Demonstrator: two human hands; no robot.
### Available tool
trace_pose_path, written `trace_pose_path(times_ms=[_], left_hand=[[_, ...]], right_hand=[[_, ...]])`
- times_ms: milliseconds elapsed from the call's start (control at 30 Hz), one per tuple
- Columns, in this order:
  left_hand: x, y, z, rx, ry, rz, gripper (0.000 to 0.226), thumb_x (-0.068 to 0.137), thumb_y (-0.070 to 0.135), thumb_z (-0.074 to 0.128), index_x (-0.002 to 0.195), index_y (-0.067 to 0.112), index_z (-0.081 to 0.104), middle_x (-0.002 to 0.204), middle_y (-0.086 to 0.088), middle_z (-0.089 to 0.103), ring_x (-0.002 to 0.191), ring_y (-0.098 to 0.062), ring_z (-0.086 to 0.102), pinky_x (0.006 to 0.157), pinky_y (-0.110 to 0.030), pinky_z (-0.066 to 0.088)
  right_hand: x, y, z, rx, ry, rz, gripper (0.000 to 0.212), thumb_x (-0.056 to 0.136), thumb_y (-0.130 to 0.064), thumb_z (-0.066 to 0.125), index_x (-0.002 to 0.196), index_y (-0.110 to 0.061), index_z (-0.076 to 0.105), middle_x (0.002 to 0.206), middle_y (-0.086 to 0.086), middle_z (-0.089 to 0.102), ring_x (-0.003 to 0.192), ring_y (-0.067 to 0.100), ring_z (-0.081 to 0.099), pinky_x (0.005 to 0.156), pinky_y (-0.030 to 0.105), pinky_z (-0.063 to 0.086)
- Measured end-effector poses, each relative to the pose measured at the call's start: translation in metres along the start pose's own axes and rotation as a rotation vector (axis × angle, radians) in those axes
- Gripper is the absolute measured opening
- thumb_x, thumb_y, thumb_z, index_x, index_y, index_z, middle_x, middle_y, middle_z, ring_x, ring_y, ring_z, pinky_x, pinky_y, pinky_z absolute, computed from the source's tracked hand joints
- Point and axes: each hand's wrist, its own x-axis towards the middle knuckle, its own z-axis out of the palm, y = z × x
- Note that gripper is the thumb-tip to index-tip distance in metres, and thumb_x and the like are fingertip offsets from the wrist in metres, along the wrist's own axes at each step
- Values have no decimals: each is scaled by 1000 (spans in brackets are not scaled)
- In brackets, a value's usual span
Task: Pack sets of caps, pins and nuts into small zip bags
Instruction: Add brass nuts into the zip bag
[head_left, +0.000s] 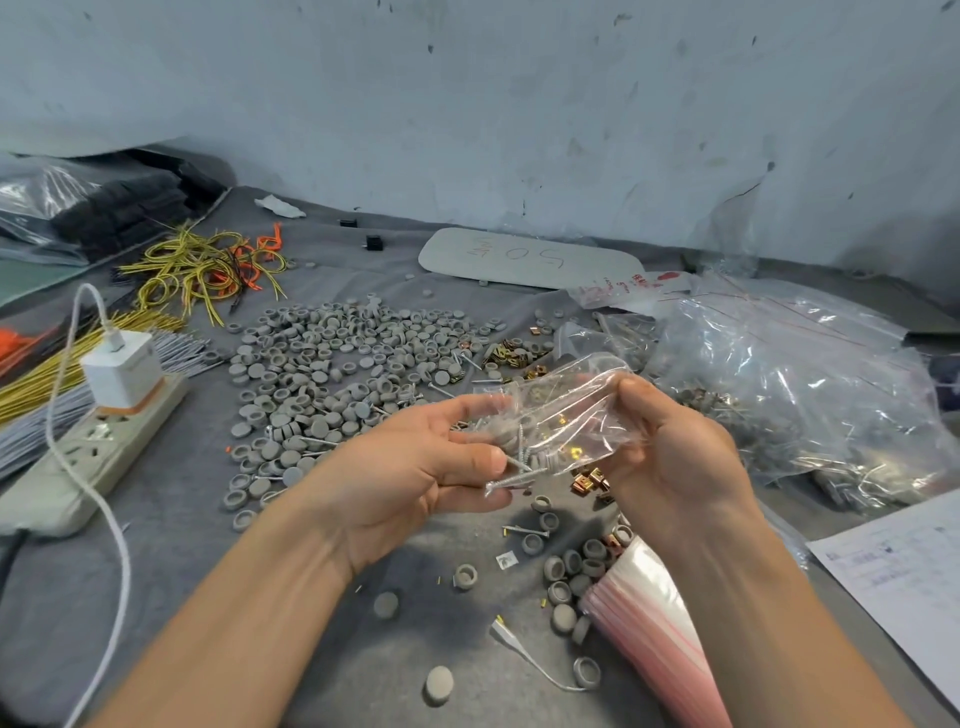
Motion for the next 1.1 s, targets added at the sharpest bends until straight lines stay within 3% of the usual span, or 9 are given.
trace_pose_path(times_ms=[100,233,367,467,600,700,867,1000,1100], left_hand=[[2,-3,0,112,97,43,68,71,-27,65,126,13,63,82,-4,76,71,-14,73,58,-21,57],[5,-7,-1,170,174,81,69,71,-33,63,123,13,66,83,-4,75,71,-13,69,61,-19,55],[7,-8,-2,125,160,55,68,71,-32,65,123,12,66,72,0,68,65,-11,69,58,-19,55],[7,-7,-3,87,106,10,68,73,-32,63,126,11,64,66,3,64,62,-12,71,56,-20,56],[3,-2,-2,51,23,-25,74,66,-28,64,129,10,59,69,2,73,67,-14,74,58,-19,58],[1,-1,-1,43,2,-30,79,58,-21,66,130,11,59,70,1,74,72,-16,76,59,-21,60],[2,-2,-5,28,8,-43,74,70,-31,60,132,11,60,76,-1,72,75,-17,76,59,-22,60],[4,-4,-7,39,16,-44,76,72,-35,57,131,12,61,76,-2,71,67,-13,69,58,-21,57],[4,-4,-6,71,5,-31,84,59,-29,65,131,14,62,78,-1,74,69,-13,69,59,-22,57]], right_hand=[[1,1,-3,-87,20,-40,21,102,-5,54,99,2,73,93,15,76,84,23,72,79,43,60],[1,3,-5,-143,16,-68,29,104,-4,51,89,2,76,92,16,76,84,26,67,61,34,55],[1,2,-5,-117,5,-95,53,104,-3,51,60,-8,81,77,9,76,72,19,68,59,32,55],[-1,1,-5,-128,8,-99,50,103,-1,50,61,-3,78,83,17,73,79,24,63,54,30,55],[1,1,-8,-152,13,-106,55,104,-2,49,57,-9,79,77,12,73,85,25,63,71,39,55],[1,1,-7,-170,6,-111,58,105,-3,48,56,-11,79,72,8,73,78,20,66,67,38,56],[2,1,-9,-182,26,-101,47,105,-4,49,67,-6,77,78,15,73,78,23,65,64,37,56],[0,2,-9,-213,-1,-106,52,104,-7,51,62,-13,80,79,11,74,83,23,64,89,53,55],[-1,2,-7,-221,7,-105,50,103,-7,53,62,-15,80,81,6,75,92,24,59,106,60,47]])
